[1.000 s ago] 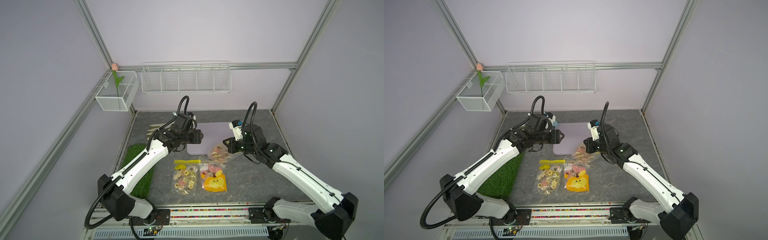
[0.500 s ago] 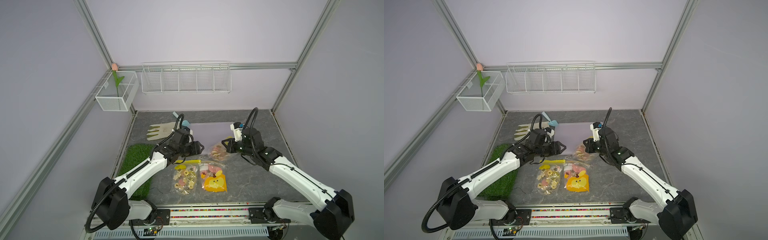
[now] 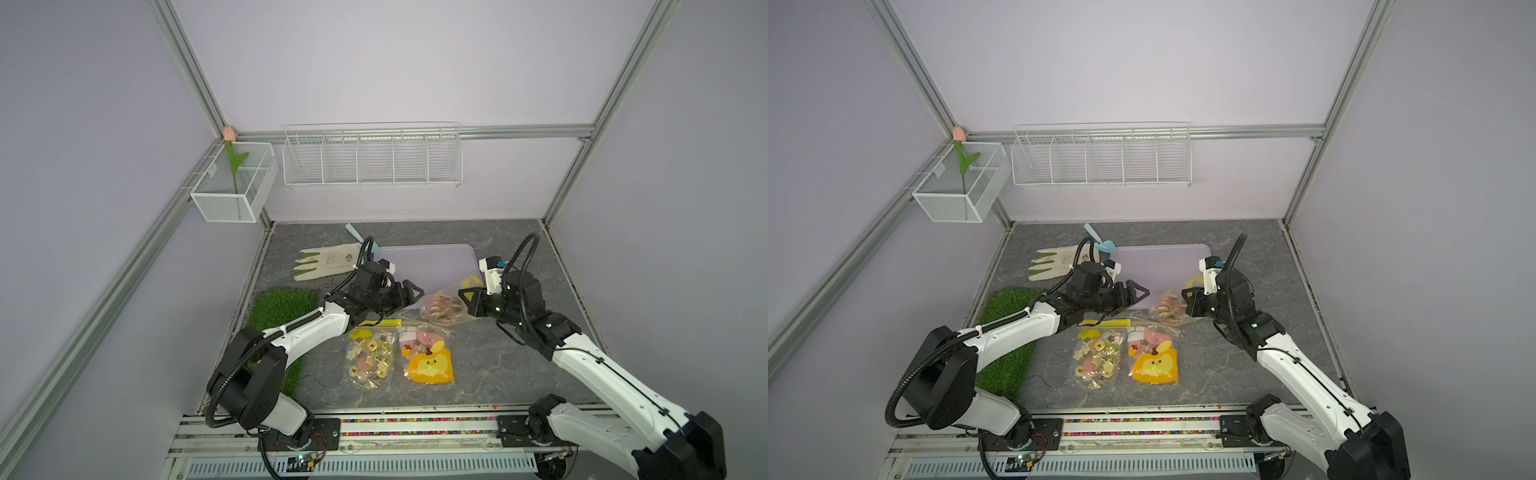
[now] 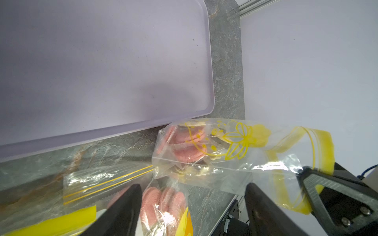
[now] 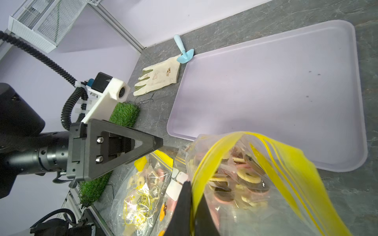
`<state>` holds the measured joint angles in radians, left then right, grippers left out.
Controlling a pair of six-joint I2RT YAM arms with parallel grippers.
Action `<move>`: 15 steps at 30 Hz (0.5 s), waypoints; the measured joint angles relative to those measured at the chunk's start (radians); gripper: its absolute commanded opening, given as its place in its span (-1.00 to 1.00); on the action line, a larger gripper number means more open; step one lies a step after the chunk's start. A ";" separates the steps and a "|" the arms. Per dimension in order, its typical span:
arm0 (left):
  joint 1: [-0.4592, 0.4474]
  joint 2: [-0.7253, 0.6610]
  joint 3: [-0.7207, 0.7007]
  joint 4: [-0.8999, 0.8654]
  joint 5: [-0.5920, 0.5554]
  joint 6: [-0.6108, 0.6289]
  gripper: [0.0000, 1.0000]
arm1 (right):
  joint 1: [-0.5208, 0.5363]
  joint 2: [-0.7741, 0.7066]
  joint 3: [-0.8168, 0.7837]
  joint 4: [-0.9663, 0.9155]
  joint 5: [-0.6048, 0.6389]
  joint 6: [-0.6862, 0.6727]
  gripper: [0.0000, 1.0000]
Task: Pour cookies out of the ziploc bag
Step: Adjust the ziploc bag at the center of the board.
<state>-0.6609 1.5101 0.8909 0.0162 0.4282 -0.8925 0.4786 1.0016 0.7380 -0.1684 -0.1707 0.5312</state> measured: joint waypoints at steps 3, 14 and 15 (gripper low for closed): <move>0.000 0.019 -0.008 0.051 0.014 -0.030 0.64 | -0.020 -0.028 -0.023 -0.008 0.003 0.000 -0.87; -0.027 0.126 -0.074 0.271 0.039 -0.170 0.48 | -0.061 -0.040 -0.044 -0.045 0.021 0.002 -0.87; -0.032 0.133 -0.080 0.285 0.040 -0.181 0.48 | -0.064 -0.041 -0.044 -0.046 0.021 0.003 -0.88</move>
<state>-0.6926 1.6428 0.8112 0.3012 0.4686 -1.0733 0.4149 0.9607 0.6937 -0.2142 -0.1501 0.5339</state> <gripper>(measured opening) 0.745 0.065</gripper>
